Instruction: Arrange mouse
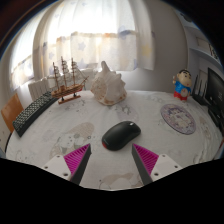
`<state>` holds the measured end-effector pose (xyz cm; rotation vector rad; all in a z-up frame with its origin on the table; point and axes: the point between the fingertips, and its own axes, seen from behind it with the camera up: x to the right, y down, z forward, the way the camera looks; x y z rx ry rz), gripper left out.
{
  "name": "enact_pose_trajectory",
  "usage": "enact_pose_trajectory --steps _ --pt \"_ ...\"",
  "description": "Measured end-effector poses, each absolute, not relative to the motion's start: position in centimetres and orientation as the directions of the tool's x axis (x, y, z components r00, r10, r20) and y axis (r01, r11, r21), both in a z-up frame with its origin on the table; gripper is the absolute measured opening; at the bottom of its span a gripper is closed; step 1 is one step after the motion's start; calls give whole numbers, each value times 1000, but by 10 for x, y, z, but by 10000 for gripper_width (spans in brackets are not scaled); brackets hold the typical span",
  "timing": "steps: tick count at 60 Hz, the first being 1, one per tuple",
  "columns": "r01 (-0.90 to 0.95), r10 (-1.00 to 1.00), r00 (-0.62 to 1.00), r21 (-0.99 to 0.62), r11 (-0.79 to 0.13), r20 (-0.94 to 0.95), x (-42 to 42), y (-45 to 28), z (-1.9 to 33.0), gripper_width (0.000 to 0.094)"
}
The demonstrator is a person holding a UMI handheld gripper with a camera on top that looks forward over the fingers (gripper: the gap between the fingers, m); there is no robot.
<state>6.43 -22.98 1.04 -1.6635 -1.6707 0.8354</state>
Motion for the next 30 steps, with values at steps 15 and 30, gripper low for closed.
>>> enact_pose_trajectory --steps 15,30 --pt "619 999 36 -785 -44 -28 10 -220 -9 859" --pt "626 999 12 -779 -35 -36 -33 -222 -11 861"
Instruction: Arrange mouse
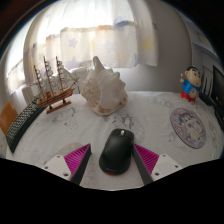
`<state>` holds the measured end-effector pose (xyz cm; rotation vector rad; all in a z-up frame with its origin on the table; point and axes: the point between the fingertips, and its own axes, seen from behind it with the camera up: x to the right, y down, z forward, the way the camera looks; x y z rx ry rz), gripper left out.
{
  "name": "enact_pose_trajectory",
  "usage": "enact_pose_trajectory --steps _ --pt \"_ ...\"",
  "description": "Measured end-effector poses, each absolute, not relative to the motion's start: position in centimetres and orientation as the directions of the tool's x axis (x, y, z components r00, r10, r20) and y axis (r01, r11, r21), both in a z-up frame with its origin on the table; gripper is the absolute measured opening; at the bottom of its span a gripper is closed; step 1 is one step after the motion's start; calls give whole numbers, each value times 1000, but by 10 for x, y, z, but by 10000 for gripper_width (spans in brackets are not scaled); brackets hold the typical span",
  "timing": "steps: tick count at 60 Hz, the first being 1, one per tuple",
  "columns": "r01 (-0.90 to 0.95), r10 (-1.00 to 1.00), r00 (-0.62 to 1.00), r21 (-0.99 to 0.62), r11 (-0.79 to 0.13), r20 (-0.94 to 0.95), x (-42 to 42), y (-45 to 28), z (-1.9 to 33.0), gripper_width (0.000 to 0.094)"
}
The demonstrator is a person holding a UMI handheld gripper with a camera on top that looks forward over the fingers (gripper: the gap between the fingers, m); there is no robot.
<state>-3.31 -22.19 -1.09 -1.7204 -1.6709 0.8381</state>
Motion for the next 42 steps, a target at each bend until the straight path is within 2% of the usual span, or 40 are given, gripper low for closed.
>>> enact_pose_trajectory --steps 16,20,26,35,42 --pt "628 999 -41 -778 19 -8 -64 -228 -13 846" --pt "627 999 -36 -779 18 -6 -67 -226 -14 760" --pt "626 999 -34 -780 25 5 -71 -222 -14 516" --pt "628 997 -79 -775 70 26 -73 -224 -9 474" --pt "640 995 -98 -767 46 -21 -70 -219 13 453"
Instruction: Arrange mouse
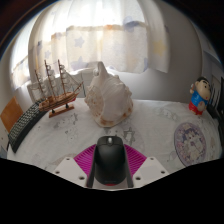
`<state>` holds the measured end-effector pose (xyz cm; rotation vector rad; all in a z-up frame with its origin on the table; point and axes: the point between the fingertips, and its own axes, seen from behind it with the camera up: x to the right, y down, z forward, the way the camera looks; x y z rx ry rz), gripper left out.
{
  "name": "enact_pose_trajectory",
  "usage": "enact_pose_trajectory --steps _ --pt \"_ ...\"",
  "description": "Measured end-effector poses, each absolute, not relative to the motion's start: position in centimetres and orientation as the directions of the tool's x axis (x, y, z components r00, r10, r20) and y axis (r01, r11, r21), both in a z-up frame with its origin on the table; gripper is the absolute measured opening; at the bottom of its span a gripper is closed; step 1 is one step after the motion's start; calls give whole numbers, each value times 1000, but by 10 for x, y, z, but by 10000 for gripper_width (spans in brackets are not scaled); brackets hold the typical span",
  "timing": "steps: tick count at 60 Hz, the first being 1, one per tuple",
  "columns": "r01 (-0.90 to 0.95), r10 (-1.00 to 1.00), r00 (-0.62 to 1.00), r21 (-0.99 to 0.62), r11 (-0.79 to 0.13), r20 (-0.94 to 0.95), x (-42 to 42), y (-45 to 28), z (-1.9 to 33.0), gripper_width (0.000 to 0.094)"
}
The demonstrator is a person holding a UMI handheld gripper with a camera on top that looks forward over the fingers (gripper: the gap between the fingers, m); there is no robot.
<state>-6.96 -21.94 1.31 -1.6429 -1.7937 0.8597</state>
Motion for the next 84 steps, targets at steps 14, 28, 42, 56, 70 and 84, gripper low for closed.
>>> enact_pose_trajectory --steps 14,28,42,56,70,84 --pt "559 997 -68 -829 4 -40 -70 -136 128 451" --pt "553 999 47 -833 -12 17 -92 32 116 449" --pt "628 1000 -5 -778 -2 -6 -102 92 14 449" --pt "672 1000 -11 -741 7 -1 -94 102 -11 713" --pt "669 995 96 -738 -90 -34 -38 116 100 847" --pt "697 996 90 -715 -48 20 79 112 183 846"
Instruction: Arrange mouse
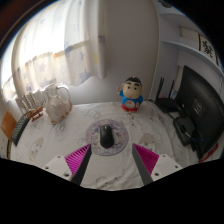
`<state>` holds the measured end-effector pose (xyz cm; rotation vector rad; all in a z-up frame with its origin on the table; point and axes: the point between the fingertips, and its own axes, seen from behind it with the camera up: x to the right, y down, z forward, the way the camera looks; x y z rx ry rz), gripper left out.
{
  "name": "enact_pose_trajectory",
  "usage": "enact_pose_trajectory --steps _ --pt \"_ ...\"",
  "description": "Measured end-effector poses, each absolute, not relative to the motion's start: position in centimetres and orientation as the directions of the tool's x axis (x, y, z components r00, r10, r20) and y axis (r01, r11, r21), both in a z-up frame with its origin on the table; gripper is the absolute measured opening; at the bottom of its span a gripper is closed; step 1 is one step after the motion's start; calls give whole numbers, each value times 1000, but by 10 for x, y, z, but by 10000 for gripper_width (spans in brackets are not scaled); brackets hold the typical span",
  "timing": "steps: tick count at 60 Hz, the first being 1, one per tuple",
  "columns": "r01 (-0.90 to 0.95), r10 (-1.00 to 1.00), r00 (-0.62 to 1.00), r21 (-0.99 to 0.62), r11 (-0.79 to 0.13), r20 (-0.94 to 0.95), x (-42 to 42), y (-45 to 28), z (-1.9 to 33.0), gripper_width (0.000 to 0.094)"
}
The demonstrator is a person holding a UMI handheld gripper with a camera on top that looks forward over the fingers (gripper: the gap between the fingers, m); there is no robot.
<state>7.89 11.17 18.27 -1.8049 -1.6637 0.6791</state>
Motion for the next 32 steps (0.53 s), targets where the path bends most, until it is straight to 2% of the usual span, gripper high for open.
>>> enact_pose_trajectory --steps 8,32 --pt "721 994 101 -687 -92 -26 121 98 188 851" --pt "679 996 80 -734 -33 29 114 95 210 851"
